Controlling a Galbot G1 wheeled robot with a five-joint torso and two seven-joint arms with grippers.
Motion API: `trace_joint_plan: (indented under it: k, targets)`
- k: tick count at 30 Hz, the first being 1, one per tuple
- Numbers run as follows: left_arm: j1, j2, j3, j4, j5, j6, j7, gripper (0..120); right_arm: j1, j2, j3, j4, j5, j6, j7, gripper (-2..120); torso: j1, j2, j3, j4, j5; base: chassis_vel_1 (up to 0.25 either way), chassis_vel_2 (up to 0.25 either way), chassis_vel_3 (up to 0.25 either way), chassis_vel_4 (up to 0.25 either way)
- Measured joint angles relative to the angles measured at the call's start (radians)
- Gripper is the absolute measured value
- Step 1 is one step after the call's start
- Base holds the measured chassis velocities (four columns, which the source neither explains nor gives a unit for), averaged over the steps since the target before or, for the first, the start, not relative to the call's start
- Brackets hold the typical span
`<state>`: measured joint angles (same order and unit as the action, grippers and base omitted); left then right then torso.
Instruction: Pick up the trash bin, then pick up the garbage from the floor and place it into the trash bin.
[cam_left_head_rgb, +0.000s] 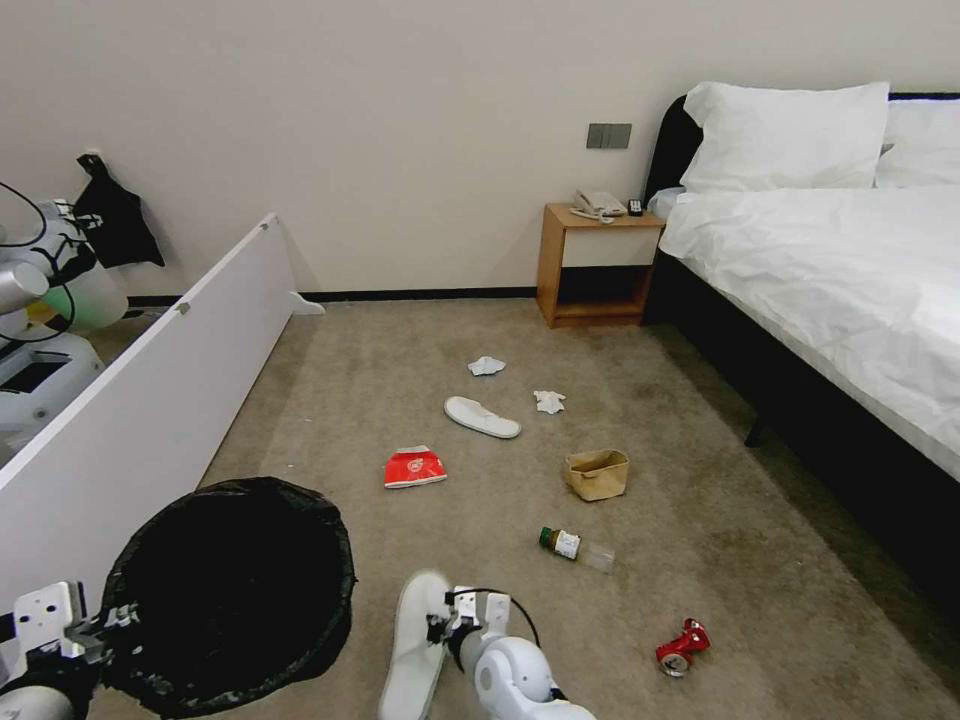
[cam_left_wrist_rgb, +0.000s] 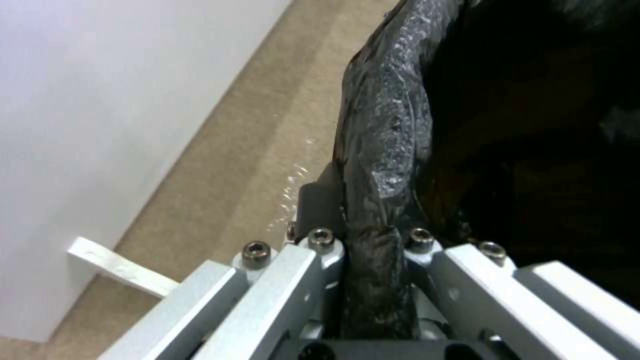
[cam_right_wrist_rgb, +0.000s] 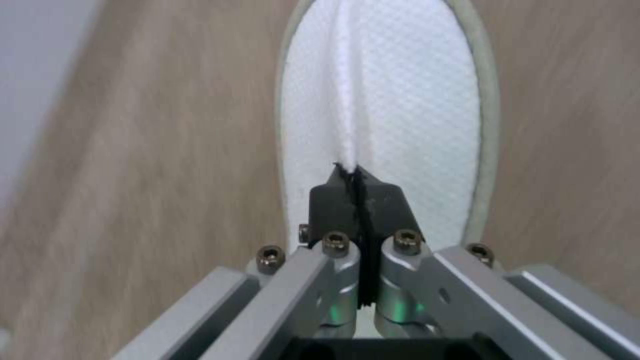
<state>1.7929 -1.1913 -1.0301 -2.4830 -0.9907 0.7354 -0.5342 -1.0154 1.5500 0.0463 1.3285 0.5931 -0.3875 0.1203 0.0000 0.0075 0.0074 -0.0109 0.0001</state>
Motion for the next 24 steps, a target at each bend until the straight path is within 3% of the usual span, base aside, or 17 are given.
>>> trace_joint_plan:
  k: [2,5,8,10,18,24]
  targets:
    - [-0.006,0.008,0.015,0.001,0.001,0.000,0.001,3,-0.015,-0.013,0.016,0.050,-0.026,0.015,-0.007,0,0.000,0.000,0.000,0.0002,0.0000,0.000,0.000,0.000,0.000]
    - [-0.051,0.035,0.087,0.019,0.006,0.000,0.001,3,-0.065,-0.055,0.073,0.225,-0.086,0.060,-0.021,0,0.000,0.000,0.000,-0.0002,0.0001,0.000,0.000,0.000,0.000]
    - [-0.067,0.041,0.112,0.026,0.009,0.000,0.001,3,-0.079,-0.067,0.092,0.289,-0.094,0.075,-0.025,0,0.000,0.000,0.000,-0.0002,0.0000,0.000,0.000,0.000,0.000]
    - [-0.097,0.057,0.146,0.037,0.009,0.000,0.003,3,-0.109,-0.100,0.128,0.416,-0.110,0.115,-0.045,0,0.000,0.000,0.000,-0.0001,-0.0001,0.000,0.000,0.000,0.000]
    - [-0.100,0.103,0.152,0.046,-0.027,0.000,0.018,3,-0.111,-0.170,0.142,0.564,-0.091,0.225,-0.103,0,0.000,0.000,0.000,0.0003,0.0001,0.000,0.000,0.000,0.000]
    - [-0.089,0.150,0.158,0.024,-0.051,0.000,0.016,3,-0.044,-0.242,0.123,0.640,0.014,0.281,-0.171,0,0.000,0.000,0.000,0.0000,-0.0001,0.000,0.000,0.000,0.000]
